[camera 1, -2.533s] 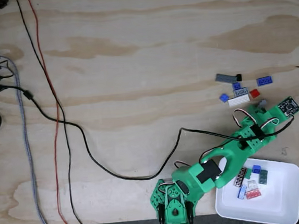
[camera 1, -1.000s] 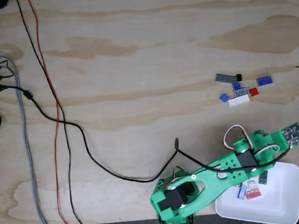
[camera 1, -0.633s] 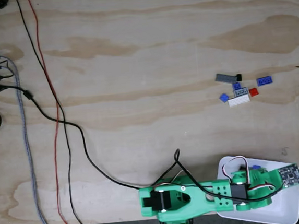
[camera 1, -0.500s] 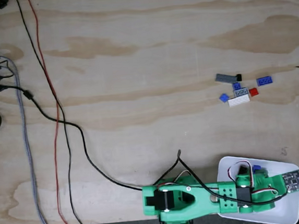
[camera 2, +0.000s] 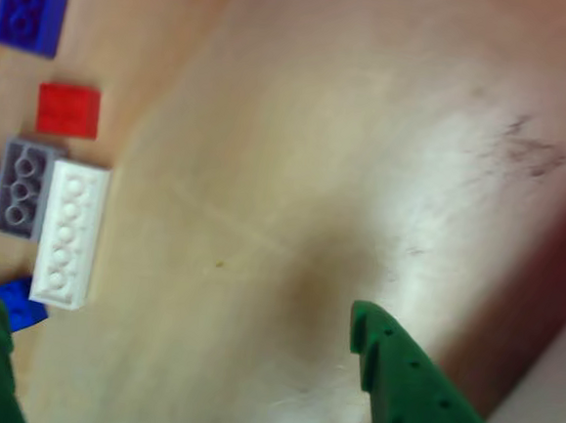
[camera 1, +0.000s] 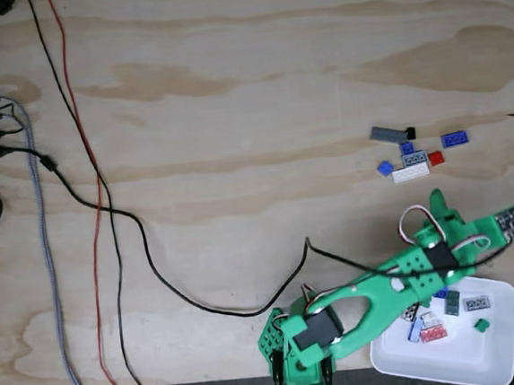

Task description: Put all lego bricks in the bin.

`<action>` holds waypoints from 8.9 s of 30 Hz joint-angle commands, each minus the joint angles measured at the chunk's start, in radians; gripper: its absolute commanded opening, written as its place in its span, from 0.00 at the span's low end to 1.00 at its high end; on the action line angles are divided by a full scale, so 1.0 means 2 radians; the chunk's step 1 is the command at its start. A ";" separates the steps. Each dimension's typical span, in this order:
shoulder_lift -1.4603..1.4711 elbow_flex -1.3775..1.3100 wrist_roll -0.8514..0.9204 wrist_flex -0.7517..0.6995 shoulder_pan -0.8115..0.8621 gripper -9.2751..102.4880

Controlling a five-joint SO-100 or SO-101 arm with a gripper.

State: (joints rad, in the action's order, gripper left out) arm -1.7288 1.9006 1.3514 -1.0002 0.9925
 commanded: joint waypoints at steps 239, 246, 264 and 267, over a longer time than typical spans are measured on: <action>0.315 -0.348 -0.451 -0.057 -0.216 0.32; 0.366 -0.376 -0.423 -0.048 -0.217 0.08; -0.295 -0.091 -0.088 -0.148 0.021 0.08; -0.306 -0.054 0.036 -0.143 0.134 0.08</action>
State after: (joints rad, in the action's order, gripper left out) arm -1.8147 1.7457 1.0845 -1.2962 0.8928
